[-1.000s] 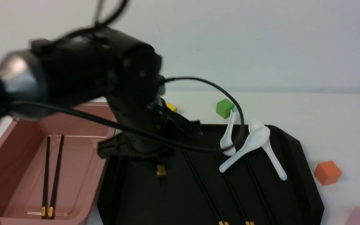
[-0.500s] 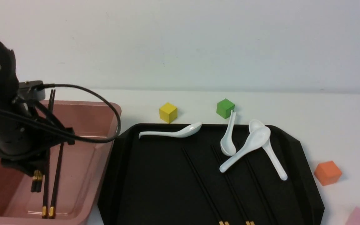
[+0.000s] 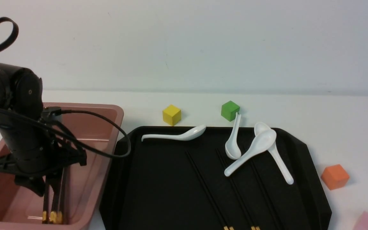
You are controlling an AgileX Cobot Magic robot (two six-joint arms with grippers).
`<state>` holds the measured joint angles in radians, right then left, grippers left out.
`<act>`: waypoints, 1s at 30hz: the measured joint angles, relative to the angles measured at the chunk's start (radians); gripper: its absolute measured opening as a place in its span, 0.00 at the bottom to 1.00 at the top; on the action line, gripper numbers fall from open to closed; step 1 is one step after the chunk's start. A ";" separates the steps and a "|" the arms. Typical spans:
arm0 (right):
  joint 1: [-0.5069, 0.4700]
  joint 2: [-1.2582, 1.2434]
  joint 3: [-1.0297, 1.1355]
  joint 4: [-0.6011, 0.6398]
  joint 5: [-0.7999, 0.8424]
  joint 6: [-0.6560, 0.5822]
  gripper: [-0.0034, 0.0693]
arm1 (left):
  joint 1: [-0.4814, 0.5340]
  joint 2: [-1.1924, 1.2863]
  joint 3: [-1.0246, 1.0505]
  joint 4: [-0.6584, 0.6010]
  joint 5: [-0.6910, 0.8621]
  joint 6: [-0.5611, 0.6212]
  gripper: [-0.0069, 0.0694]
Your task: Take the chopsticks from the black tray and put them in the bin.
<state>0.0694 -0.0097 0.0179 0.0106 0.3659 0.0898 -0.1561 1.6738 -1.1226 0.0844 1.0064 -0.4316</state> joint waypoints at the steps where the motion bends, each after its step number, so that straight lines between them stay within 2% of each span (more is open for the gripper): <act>1: 0.000 0.000 0.000 0.000 0.000 0.000 0.38 | 0.000 -0.002 0.000 -0.003 0.009 -0.002 0.41; 5: 0.000 0.000 0.000 0.000 0.000 0.000 0.38 | 0.000 -0.048 0.000 -0.006 0.060 -0.001 0.34; 7: 0.000 0.000 0.000 0.000 0.000 0.000 0.38 | 0.000 -0.123 0.000 -0.007 0.087 0.020 0.22; 8: 0.000 0.000 0.000 0.000 0.000 0.000 0.38 | 0.000 -0.131 0.000 -0.008 0.089 0.020 0.21; 10: 0.000 0.000 0.000 0.000 0.000 0.000 0.38 | 0.000 -0.237 0.000 -0.017 0.115 0.061 0.08; 13: 0.000 0.000 0.000 0.000 0.000 0.000 0.38 | 0.000 -0.369 0.009 -0.062 0.124 0.108 0.07; 18: 0.000 0.000 0.000 0.000 0.000 0.000 0.38 | 0.000 -0.656 0.155 -0.244 0.041 0.224 0.07; 23: 0.000 0.000 0.000 0.000 0.000 0.000 0.38 | 0.000 -1.000 0.421 -0.450 -0.215 0.341 0.07; 26: 0.000 0.000 0.000 0.000 0.000 0.000 0.38 | 0.000 -1.231 0.591 -0.499 -0.392 0.389 0.07; 30: 0.000 0.000 0.000 0.000 0.000 0.000 0.38 | 0.000 -1.447 0.719 -0.509 -0.494 0.372 0.07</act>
<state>0.0694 -0.0097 0.0179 0.0106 0.3659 0.0898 -0.1561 0.2265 -0.4033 -0.4250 0.5123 -0.0598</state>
